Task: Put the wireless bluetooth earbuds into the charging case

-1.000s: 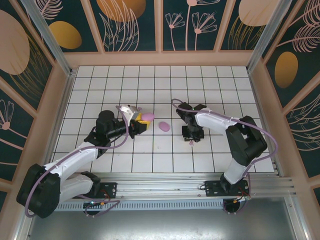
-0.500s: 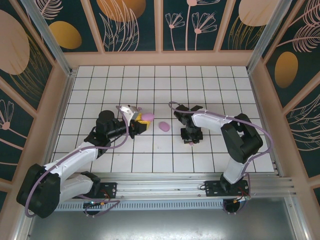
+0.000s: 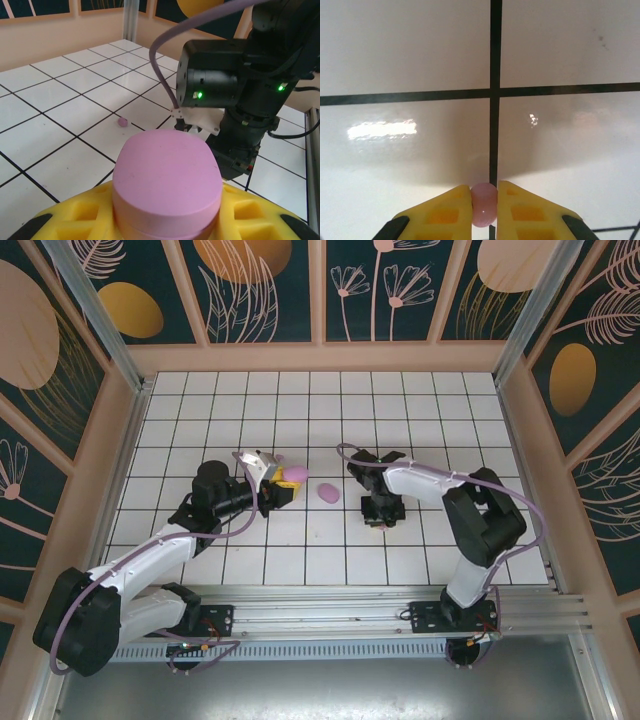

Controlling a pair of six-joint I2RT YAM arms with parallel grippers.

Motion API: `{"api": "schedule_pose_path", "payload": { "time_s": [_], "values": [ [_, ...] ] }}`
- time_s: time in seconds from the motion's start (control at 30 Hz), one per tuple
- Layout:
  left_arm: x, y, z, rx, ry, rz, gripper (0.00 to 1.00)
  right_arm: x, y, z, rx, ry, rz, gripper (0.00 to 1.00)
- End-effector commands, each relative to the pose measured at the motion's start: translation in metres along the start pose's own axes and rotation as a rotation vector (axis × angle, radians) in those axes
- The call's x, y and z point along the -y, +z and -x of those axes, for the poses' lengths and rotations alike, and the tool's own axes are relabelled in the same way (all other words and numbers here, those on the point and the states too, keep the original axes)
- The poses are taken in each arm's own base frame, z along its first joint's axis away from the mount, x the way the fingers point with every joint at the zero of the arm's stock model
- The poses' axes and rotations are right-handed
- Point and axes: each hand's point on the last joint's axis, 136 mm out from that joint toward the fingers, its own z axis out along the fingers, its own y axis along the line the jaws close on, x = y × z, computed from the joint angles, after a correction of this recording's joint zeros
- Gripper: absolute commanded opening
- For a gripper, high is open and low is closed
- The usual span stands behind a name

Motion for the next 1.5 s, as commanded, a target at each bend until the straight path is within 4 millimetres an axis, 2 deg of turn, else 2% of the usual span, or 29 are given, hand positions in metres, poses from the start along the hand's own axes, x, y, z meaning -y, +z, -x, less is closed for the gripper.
{"api": "schedule_pose_path", "payload": {
  "time_s": [0.0,0.13,0.3,0.4,0.67,0.8,1.03,1.27,1.47],
  "values": [
    [0.007,-0.002,0.009,0.021,0.04,-0.028,0.0,-0.018,-0.052,0.012,0.123,0.009,0.12,0.1],
    [0.015,-0.002,0.02,0.044,0.073,-0.075,0.0,-0.057,-0.114,0.015,0.264,-0.02,0.358,0.07],
    [0.029,-0.002,0.03,0.056,0.108,-0.154,0.0,-0.108,-0.197,0.003,0.405,-0.073,0.705,0.04],
    [0.035,-0.003,0.035,0.061,0.118,-0.191,0.0,-0.126,-0.227,-0.003,0.449,-0.108,0.836,0.04],
    [0.04,-0.004,0.04,0.07,0.119,-0.215,0.0,-0.16,-0.247,-0.012,0.422,-0.209,0.965,0.05],
    [0.039,-0.004,0.042,0.073,0.12,-0.21,0.0,-0.169,-0.254,-0.015,0.421,-0.242,0.986,0.05],
    [0.041,-0.004,0.041,0.07,0.119,-0.221,0.0,-0.173,-0.26,-0.012,0.432,-0.243,1.002,0.05],
    [0.045,-0.005,0.037,0.056,0.115,-0.246,0.0,-0.165,-0.279,0.009,0.501,-0.202,0.999,0.05],
    [0.046,-0.005,0.034,0.047,0.118,-0.25,0.0,-0.165,-0.289,0.016,0.517,-0.213,0.989,0.05]
  ]
}}
